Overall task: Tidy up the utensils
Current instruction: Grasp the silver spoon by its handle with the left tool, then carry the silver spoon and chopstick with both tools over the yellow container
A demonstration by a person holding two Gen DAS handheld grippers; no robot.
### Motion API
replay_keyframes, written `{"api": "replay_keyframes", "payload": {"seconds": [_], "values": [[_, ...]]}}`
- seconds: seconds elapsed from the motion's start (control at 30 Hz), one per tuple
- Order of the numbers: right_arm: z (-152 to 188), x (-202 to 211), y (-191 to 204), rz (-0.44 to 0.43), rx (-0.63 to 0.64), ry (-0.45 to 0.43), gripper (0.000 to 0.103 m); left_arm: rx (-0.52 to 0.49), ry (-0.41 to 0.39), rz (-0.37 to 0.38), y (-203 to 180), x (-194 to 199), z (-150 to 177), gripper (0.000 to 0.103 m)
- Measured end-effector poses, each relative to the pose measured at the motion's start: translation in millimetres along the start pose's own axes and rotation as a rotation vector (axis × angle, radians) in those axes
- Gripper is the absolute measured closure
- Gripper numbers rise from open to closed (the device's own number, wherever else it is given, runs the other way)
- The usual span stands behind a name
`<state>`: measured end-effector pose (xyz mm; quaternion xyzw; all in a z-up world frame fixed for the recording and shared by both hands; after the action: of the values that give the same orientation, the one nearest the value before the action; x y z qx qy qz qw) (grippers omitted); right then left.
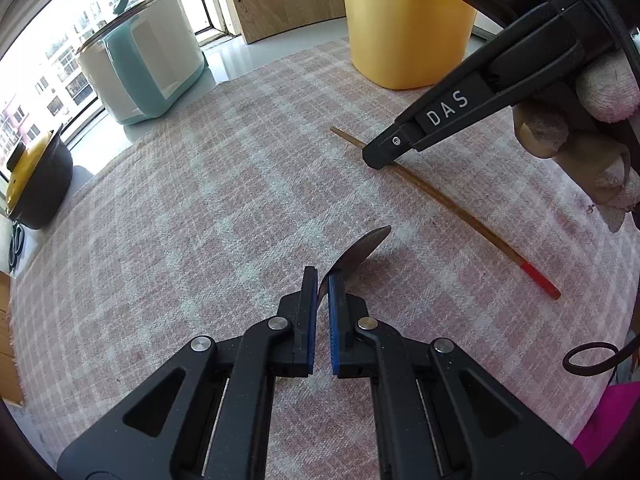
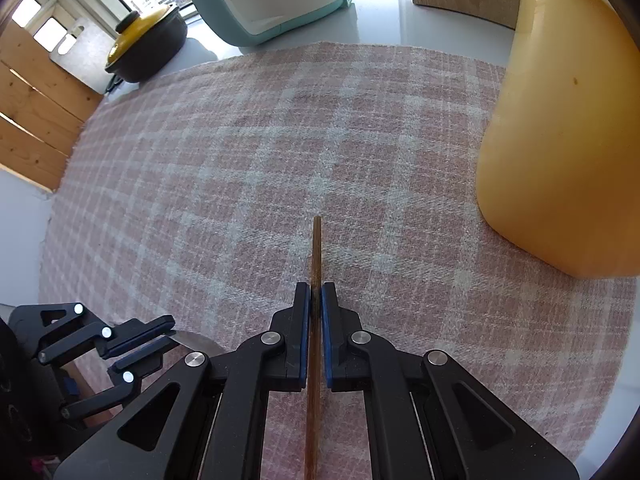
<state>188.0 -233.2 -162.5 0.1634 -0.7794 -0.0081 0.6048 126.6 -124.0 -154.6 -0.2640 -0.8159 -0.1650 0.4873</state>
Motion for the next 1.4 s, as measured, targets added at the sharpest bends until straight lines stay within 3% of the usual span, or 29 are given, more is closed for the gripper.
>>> {"api": "replay_keyframes", "payload": {"seconds": [0.4, 0.63, 0.9, 1.4], "values": [[4.3, -3.3, 1.8, -0.005, 0.007, 0.011, 0.099, 0.032, 0.009, 0.045, -0.8, -7.7, -6.5, 0.100], [4.6, -2.7, 2.3, -0.002, 0.003, 0.003, 0.099, -0.009, -0.011, 0.027, -14.9, -5.8, -6.4, 0.101], [11.4, 12.4, -6.8, -0.010, -0.016, -0.046, 0.099, 0.111, -0.028, 0.069, -0.5, 4.1, -8.0, 0.103], [26.0, 73.4, 1.7, -0.016, 0.005, -0.206, 0.099, 0.277, -0.185, 0.118, 25.9, 57.3, -20.8, 0.103]]}}
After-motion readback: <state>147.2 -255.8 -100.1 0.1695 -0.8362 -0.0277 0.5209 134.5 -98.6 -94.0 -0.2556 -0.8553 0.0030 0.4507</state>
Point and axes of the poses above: each gripper's, at about its wrist camera, not at the fingertips, and x roughly against the way its jaws point, y to its left, z to its underside, the point moved 3 cm from there along -x, roughly the way its jaws point, and after that the axes turned 7 degrees about x, right-handed, at the moved point
